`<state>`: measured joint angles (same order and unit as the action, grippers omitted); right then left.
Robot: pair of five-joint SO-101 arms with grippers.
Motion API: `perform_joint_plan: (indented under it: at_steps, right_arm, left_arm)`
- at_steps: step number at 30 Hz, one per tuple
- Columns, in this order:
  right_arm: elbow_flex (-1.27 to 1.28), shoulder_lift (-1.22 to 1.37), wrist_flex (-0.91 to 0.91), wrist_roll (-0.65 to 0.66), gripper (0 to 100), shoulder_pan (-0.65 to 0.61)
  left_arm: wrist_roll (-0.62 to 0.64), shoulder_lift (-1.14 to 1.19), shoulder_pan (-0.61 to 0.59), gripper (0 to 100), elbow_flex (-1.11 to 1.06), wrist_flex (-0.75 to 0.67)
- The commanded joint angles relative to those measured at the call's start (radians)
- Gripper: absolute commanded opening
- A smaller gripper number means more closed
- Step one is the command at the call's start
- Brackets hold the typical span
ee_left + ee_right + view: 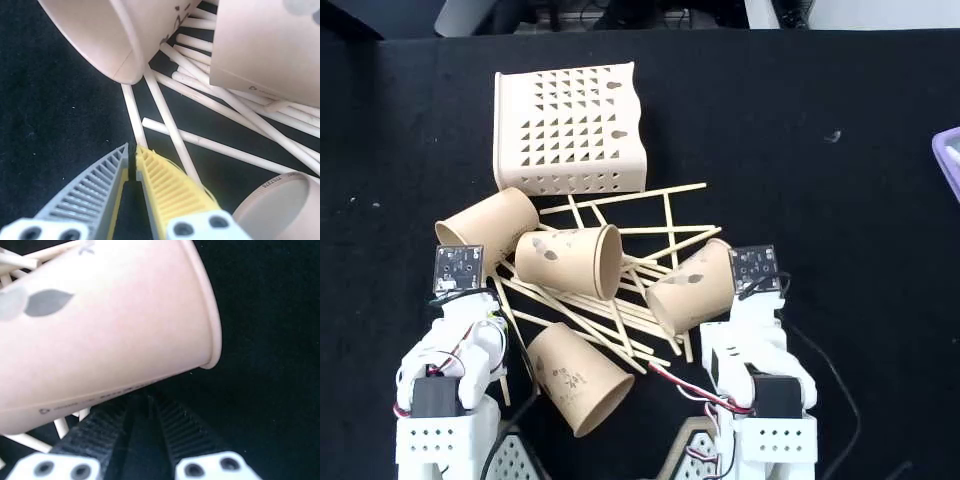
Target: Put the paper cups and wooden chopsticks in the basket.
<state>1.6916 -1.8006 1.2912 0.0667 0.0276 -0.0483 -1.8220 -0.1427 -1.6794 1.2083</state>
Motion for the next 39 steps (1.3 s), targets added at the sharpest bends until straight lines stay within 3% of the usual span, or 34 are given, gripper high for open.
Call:
perform_joint_plan:
  at_steps: [1,27,39]
  right_arm:
    - [-0.005,-0.076,0.008,0.002,1.4,0.008]
    - [-0.005,-0.076,0.008,0.002,1.4,0.008]
    - [-0.005,-0.076,0.008,0.002,1.4,0.008]
  left_arm:
    - [0.005,0.002,0.005,3,-0.021,-0.009]
    - [0.002,0.002,0.01,3,-0.021,-0.009]
    - [0.005,0.002,0.183,3,-0.021,-0.009]
